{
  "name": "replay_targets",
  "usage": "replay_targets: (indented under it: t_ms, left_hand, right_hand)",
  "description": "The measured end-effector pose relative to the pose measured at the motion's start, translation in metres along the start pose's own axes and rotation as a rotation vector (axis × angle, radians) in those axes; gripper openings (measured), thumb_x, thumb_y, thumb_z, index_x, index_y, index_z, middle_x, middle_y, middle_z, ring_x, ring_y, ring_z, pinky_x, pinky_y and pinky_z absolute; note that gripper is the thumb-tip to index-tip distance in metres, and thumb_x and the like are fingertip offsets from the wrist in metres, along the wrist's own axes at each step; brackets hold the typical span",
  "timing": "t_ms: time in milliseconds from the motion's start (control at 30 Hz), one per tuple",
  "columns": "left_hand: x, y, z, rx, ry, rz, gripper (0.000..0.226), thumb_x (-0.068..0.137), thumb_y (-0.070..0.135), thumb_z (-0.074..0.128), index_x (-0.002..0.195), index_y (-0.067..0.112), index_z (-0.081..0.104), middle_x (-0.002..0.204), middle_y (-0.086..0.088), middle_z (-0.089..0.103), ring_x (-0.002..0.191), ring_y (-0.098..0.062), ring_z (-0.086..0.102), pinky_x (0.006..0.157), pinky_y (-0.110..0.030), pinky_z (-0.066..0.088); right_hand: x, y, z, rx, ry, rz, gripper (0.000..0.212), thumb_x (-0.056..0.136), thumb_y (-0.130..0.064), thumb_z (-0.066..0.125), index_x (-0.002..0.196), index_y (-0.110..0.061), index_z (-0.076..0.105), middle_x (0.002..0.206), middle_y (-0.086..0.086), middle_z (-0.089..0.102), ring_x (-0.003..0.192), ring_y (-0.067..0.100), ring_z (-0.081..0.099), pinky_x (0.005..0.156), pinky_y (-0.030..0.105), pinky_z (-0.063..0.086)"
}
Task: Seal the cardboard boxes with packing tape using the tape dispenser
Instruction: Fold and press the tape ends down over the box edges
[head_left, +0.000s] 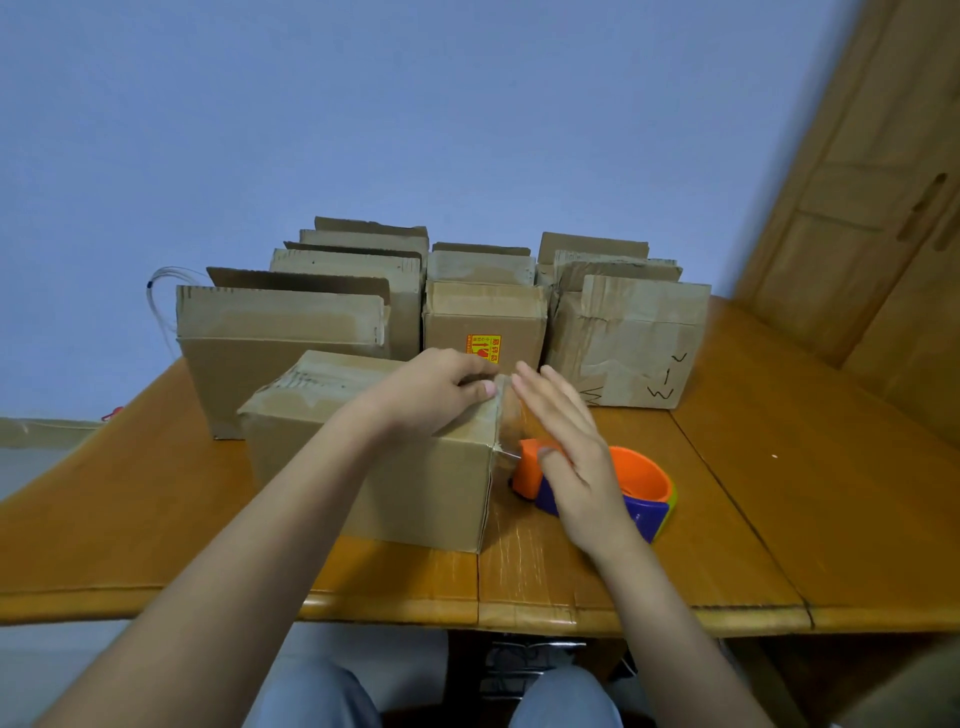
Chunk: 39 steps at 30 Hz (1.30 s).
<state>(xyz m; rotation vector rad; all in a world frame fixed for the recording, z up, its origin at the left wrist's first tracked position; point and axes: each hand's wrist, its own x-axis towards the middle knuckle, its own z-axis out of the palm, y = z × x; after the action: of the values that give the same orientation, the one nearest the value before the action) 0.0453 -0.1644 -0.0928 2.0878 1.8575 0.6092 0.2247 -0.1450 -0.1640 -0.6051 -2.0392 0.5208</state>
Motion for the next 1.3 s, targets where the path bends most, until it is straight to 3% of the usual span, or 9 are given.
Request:
replay_targets:
  t_ms: [133,367,567,667,733,833,933,1133,1300]
  left_hand:
    - [-0.001,0.000,-0.001,-0.041,0.005,-0.006,0.043,0.100,0.030,0.047,0.140,0.016,0.049,0.137,-0.005,0.056,0.125,-0.017,0.051,0.097,-0.021,0.036]
    - [-0.002,-0.001,0.000,-0.064,0.017,0.003,0.042,0.099,0.027,0.050,0.140,0.015,0.050,0.140,-0.003,0.054,0.130,-0.015,0.046,0.103,-0.023,0.033]
    - [-0.002,0.001,-0.001,-0.054,0.005,0.018,0.042,0.100,0.027,0.049,0.141,0.016,0.048,0.141,-0.001,0.052,0.131,-0.013,0.045,0.103,-0.023,0.032]
    - [-0.004,0.001,-0.002,-0.082,0.003,0.011,0.043,0.099,0.027,0.051,0.140,0.016,0.049,0.140,-0.001,0.053,0.128,-0.012,0.047,0.101,-0.021,0.033]
    - [-0.004,0.001,-0.002,-0.087,0.003,0.006,0.043,0.099,0.027,0.051,0.140,0.017,0.049,0.141,-0.001,0.053,0.129,-0.013,0.046,0.103,-0.023,0.032]
    - [-0.005,0.000,-0.003,-0.100,0.005,-0.001,0.043,0.099,0.027,0.051,0.140,0.018,0.049,0.141,0.000,0.052,0.131,-0.013,0.045,0.103,-0.024,0.031]
    - [-0.005,0.000,-0.002,-0.103,0.007,-0.003,0.043,0.098,0.027,0.052,0.140,0.018,0.048,0.141,-0.001,0.052,0.130,-0.013,0.045,0.104,-0.026,0.033]
    - [-0.004,-0.001,-0.002,-0.121,0.002,0.008,0.044,0.098,0.029,0.052,0.141,0.018,0.049,0.138,-0.001,0.055,0.126,-0.011,0.049,0.100,-0.023,0.037]
    - [-0.003,-0.002,-0.001,-0.132,0.007,-0.004,0.044,0.098,0.030,0.053,0.141,0.018,0.049,0.138,-0.001,0.055,0.128,-0.013,0.048,0.105,-0.027,0.037]
  right_hand:
    - [-0.011,0.009,0.014,-0.021,-0.050,0.054,0.060,0.084,-0.018,0.027,0.143,-0.030,0.034,0.151,-0.020,0.030,0.145,0.005,0.012,0.119,0.049,-0.003]
    - [-0.021,0.003,0.033,0.045,-0.097,0.146,0.075,0.083,0.000,0.031,0.150,-0.029,0.013,0.156,-0.019,0.013,0.145,0.003,0.004,0.120,0.044,-0.004]
    - [-0.026,-0.004,0.038,0.240,-0.176,0.304,0.084,0.088,0.000,0.035,0.144,-0.052,0.000,0.153,-0.031,-0.001,0.141,-0.010,-0.003,0.118,0.027,0.003]
    - [-0.028,-0.007,0.027,0.190,-0.205,0.303,0.084,0.093,0.009,0.037,0.142,-0.052,0.007,0.151,-0.033,0.008,0.139,-0.014,0.003,0.113,0.014,0.009]
    - [-0.027,-0.010,0.017,0.109,-0.165,0.277,0.072,0.093,0.006,0.039,0.139,-0.048,0.024,0.145,-0.033,0.023,0.137,-0.013,0.016,0.112,0.012,0.015]
    - [-0.015,-0.009,0.002,-0.013,0.046,0.234,0.048,0.091,0.001,0.045,0.127,-0.030,0.053,0.129,-0.020,0.052,0.125,-0.006,0.043,0.106,0.011,0.032]
    - [0.013,-0.009,-0.009,-0.028,0.217,0.243,0.042,0.090,0.003,0.049,0.124,-0.019,0.061,0.121,-0.010,0.060,0.117,0.003,0.052,0.097,0.010,0.039]
    - [0.059,0.000,-0.001,-0.011,-0.038,0.379,0.045,0.092,-0.024,0.060,0.136,-0.019,0.051,0.132,-0.007,0.051,0.123,0.006,0.044,0.101,0.024,0.036]
    - [0.059,0.008,-0.004,0.140,-0.073,0.449,0.028,0.093,-0.017,0.059,0.121,-0.014,0.062,0.115,-0.004,0.061,0.111,0.007,0.052,0.083,0.011,0.038]
